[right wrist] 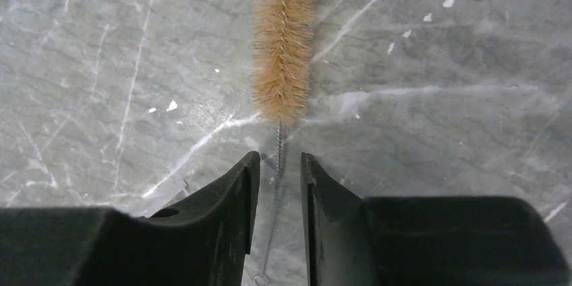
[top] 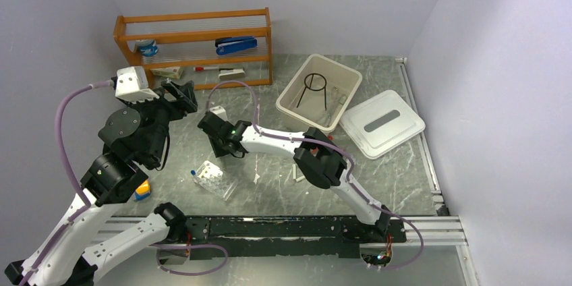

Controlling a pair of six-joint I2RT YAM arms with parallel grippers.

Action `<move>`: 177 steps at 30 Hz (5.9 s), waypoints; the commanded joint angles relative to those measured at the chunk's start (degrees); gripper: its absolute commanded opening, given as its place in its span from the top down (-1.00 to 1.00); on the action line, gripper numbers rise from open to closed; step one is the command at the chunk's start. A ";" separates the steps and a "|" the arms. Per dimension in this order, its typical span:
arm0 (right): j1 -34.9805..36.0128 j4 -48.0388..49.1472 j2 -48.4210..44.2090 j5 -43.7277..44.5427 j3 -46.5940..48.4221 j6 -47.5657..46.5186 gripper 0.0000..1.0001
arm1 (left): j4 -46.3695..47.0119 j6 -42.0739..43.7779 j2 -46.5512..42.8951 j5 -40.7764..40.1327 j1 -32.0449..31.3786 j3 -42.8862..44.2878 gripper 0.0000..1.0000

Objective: Organize the chemistry lab equipment

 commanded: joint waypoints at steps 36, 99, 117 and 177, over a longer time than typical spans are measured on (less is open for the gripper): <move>-3.53 17.13 -32.32 25.62 -23.20 -4.29 1.00 | 11.23 -2.98 2.26 10.24 0.27 -7.21 -0.73; -40.85 -3.92 -45.12 13.85 -31.52 3.66 0.03 | 18.49 -2.61 21.06 34.53 0.25 -12.91 -0.74; -40.90 -7.11 -80.30 4.54 -63.24 19.84 -0.14 | 19.34 -4.74 31.90 52.30 -0.83 -13.80 -0.53; -41.37 12.19 -67.27 1.41 -79.15 34.32 1.00 | 29.74 -2.61 52.11 52.30 -13.28 -11.07 0.20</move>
